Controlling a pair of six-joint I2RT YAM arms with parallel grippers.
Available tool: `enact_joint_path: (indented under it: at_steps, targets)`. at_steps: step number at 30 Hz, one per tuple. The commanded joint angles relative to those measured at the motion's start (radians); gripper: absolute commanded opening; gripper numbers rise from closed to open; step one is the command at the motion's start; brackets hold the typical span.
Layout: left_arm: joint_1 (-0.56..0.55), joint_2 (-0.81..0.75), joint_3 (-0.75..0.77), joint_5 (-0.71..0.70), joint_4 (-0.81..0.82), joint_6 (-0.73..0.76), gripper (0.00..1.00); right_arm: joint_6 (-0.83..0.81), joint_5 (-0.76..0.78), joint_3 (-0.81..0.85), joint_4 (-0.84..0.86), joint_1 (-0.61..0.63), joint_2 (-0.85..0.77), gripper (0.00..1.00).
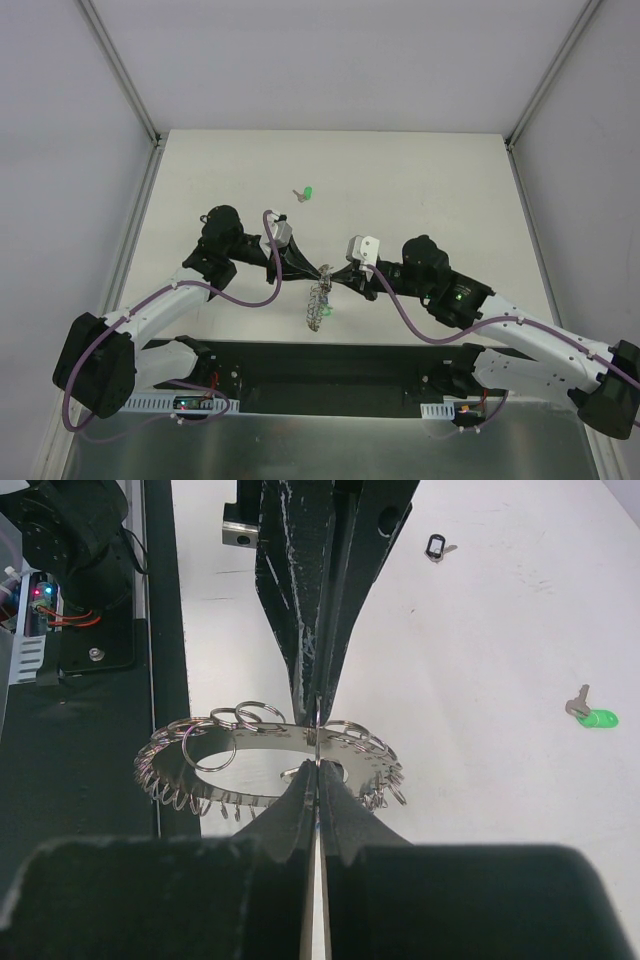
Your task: Put the keys on the keyring
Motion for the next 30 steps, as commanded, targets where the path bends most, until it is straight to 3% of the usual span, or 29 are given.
enact_joint_path:
  at_steps: [1, 30]
  targets:
    - [0.001, -0.022, 0.047, 0.032, 0.065, 0.014, 0.0, 0.002, -0.005, 0.017, 0.047, 0.008, 0.004, 0.01]
    - [0.001, -0.022, 0.043, 0.019, 0.063, 0.012, 0.0, 0.008, 0.014, 0.01, 0.052, 0.014, -0.025, 0.01]
